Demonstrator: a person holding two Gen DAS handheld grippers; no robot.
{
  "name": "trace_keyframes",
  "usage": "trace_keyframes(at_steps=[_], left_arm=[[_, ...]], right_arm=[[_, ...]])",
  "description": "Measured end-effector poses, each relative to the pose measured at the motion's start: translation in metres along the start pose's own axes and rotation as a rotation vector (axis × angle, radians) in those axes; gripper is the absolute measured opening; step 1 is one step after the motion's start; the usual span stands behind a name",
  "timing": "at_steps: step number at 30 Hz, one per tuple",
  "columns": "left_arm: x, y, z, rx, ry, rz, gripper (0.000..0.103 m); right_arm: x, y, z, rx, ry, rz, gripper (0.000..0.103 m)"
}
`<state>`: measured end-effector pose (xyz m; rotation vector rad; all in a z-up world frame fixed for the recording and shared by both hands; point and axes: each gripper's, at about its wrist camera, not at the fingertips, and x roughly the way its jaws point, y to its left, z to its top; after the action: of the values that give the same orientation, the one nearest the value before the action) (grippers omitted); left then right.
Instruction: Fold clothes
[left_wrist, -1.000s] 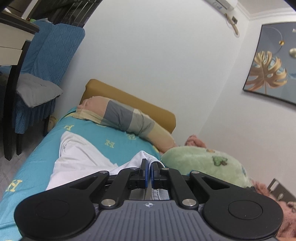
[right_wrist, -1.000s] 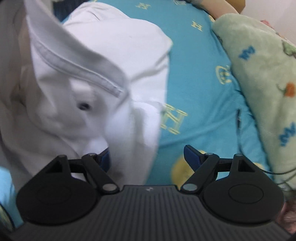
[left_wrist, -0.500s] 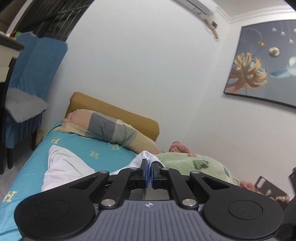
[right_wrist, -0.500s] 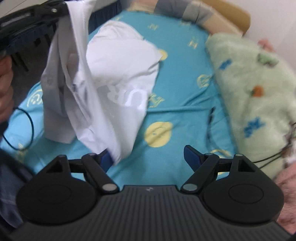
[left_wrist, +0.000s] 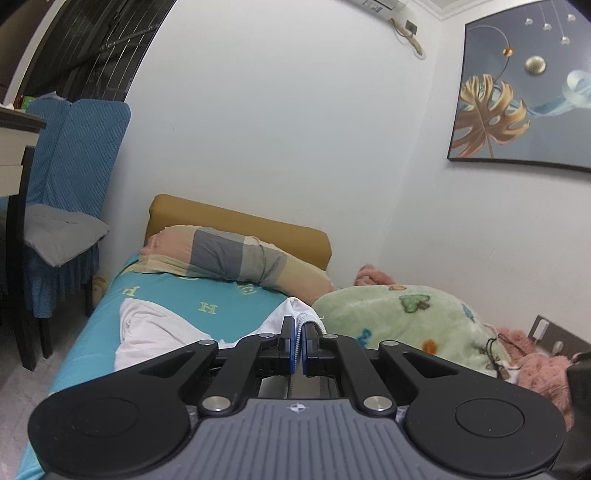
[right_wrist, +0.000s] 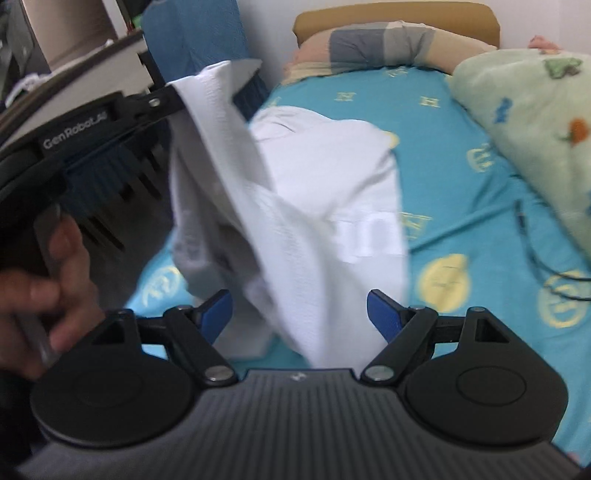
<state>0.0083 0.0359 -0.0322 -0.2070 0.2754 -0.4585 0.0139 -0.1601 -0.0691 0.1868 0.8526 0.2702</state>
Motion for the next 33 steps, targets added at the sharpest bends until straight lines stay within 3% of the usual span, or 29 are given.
trace_keyframes(at_steps=[3,5,7,9,14,17,18,22,24,26,29,31,32,33], left_arm=[[-0.003,-0.003,-0.003,0.017,-0.009,0.027,0.003],[-0.004,-0.005,-0.003,0.017,-0.024,0.056,0.003],[-0.005,-0.006,-0.003,0.012,-0.047,0.087,0.003],[-0.007,-0.006,-0.001,-0.002,-0.073,0.110,0.003],[-0.012,-0.004,0.005,-0.022,-0.109,0.187,0.003],[-0.022,0.002,0.008,-0.051,-0.102,0.237,0.003],[-0.026,0.004,0.009,-0.063,-0.097,0.252,0.003],[-0.040,0.012,0.010,-0.080,-0.052,0.258,0.003],[-0.046,0.015,0.009,-0.085,-0.026,0.255,0.004],[-0.048,0.016,0.006,-0.082,0.016,0.252,0.006],[-0.042,0.020,-0.004,-0.076,0.096,0.264,0.016],[-0.034,0.018,-0.011,-0.049,0.139,0.284,0.035],[-0.027,0.018,-0.015,-0.031,0.164,0.292,0.051],[-0.020,0.017,-0.018,-0.012,0.192,0.291,0.059]], right_arm=[[0.013,0.006,-0.002,0.005,-0.128,-0.129,0.081],[0.013,-0.006,-0.002,0.061,-0.231,-0.234,0.082],[0.011,-0.025,-0.003,0.138,-0.279,-0.286,0.082],[0.014,-0.046,-0.005,0.215,-0.250,-0.304,0.082],[0.047,-0.077,-0.027,0.358,0.025,-0.289,0.082],[0.031,-0.082,-0.038,0.487,-0.062,-0.324,0.082],[0.017,-0.080,-0.034,0.486,-0.150,-0.357,0.082],[-0.039,-0.055,-0.020,0.332,-0.500,-0.476,0.082],[-0.053,-0.043,-0.017,0.252,-0.600,-0.496,0.082],[-0.055,-0.036,-0.016,0.202,-0.630,-0.494,0.082],[-0.050,-0.039,-0.015,0.203,-0.612,-0.469,0.082],[-0.046,-0.044,-0.012,0.209,-0.596,-0.454,0.082],[-0.045,-0.046,-0.011,0.212,-0.592,-0.450,0.082],[-0.043,-0.049,-0.010,0.217,-0.591,-0.440,0.082]])
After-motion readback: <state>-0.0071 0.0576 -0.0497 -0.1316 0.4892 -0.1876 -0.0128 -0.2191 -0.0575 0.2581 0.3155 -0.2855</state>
